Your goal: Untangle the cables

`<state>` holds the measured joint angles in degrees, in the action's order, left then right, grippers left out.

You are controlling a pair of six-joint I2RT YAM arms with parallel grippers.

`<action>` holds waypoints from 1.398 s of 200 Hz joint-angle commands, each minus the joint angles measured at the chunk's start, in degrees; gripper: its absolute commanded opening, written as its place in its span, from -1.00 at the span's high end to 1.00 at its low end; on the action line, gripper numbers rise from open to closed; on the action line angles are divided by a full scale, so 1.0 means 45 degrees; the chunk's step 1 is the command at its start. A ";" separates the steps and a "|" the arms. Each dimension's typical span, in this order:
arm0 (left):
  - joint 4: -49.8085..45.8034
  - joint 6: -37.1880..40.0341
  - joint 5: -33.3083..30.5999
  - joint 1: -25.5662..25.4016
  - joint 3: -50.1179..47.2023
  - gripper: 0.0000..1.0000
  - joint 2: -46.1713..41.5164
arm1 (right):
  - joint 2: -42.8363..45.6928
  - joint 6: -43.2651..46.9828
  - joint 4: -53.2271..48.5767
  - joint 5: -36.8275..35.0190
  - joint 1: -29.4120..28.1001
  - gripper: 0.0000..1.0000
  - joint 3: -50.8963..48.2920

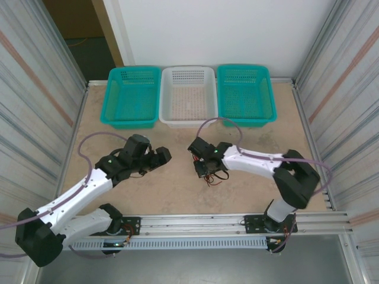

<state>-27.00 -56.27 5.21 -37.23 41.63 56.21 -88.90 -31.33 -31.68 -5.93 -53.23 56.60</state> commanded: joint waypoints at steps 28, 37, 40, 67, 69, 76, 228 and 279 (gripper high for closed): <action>0.3038 -0.1047 0.1680 -0.0370 0.0022 -0.77 0.0521 | 0.3663 0.1888 0.1777 0.1320 -0.0260 1.00 -0.0494; 0.3300 -0.1084 0.1759 -0.0444 0.0146 -0.79 0.0627 | 0.3875 0.2116 0.1667 0.1394 -0.0380 1.00 -0.0315; 0.3359 -0.1103 0.1770 -0.0455 0.0179 -0.80 0.0651 | 0.3919 0.2199 0.1618 0.1421 -0.0419 1.00 -0.0237; 0.4207 -0.1212 0.2147 -0.0542 0.0255 -0.88 0.0723 | 0.3830 0.2785 0.0955 0.1259 -0.0999 1.00 0.0521; 0.4263 -0.1198 0.2178 -0.0536 0.0250 -0.89 0.0711 | 0.3812 0.2823 0.0900 0.1211 -0.1065 1.00 0.0575; 0.4560 -0.1026 0.2298 -0.0571 0.0214 -0.92 0.0651 | 0.3708 0.2912 0.0742 0.1019 -0.1261 1.00 0.0756; 0.7288 -0.0705 0.3611 -0.0479 -0.1235 -0.05 0.0166 | 0.3017 0.3584 -0.0264 0.0640 -0.2839 1.00 0.2564; 0.8286 -0.1344 0.3950 0.0307 -0.1661 0.80 0.0015 | 0.3161 0.3525 -0.0379 0.0065 -0.2839 0.92 0.2705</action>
<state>6.92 -60.88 21.82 -38.20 35.53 57.30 -75.59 -16.86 -33.04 -2.94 -65.63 65.98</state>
